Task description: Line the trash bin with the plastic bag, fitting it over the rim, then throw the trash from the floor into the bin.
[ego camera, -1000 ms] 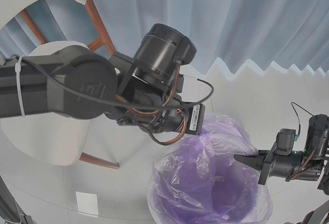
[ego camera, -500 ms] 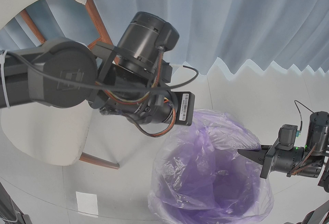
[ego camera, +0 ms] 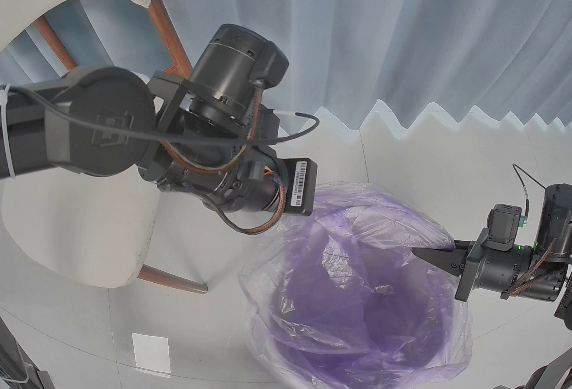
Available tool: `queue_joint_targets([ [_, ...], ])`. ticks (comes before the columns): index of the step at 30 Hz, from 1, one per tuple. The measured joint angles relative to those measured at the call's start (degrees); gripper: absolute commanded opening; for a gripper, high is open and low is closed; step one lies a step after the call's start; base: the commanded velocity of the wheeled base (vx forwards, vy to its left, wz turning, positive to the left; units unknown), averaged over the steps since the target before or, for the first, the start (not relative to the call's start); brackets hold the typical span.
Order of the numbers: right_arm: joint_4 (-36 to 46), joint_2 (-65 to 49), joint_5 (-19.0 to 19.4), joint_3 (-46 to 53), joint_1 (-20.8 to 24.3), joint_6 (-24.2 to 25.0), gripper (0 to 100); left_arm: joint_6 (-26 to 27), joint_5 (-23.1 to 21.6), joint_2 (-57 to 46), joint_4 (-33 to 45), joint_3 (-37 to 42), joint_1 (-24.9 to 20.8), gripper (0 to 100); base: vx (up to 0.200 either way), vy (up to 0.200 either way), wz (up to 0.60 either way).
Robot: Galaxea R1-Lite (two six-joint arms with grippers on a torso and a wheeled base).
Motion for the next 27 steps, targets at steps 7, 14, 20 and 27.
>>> queue_joint_targets([
  [7,-1.71,0.18,0.68,-0.37,0.07,0.09,0,-0.11,0.02,0.56,-0.02,0.0,0.13,0,0.0,0.0,0.0],
  [14,-3.79,0.29,3.69,0.35,0.16,0.09,0,-3.75,0.29,0.96,-0.13,-0.07,-0.16,0,0.0,0.0,0.0],
  [20,-3.79,0.24,3.69,0.74,-0.98,0.22,0,-3.89,0.73,0.85,-0.16,-0.11,-0.22,0,0.0,0.0,0.0],
  [27,-3.86,0.21,3.69,0.55,-4.67,0.33,0,-5.56,2.07,0.46,-0.51,-0.18,0.67,0,0.0,0.0,0.0],
])
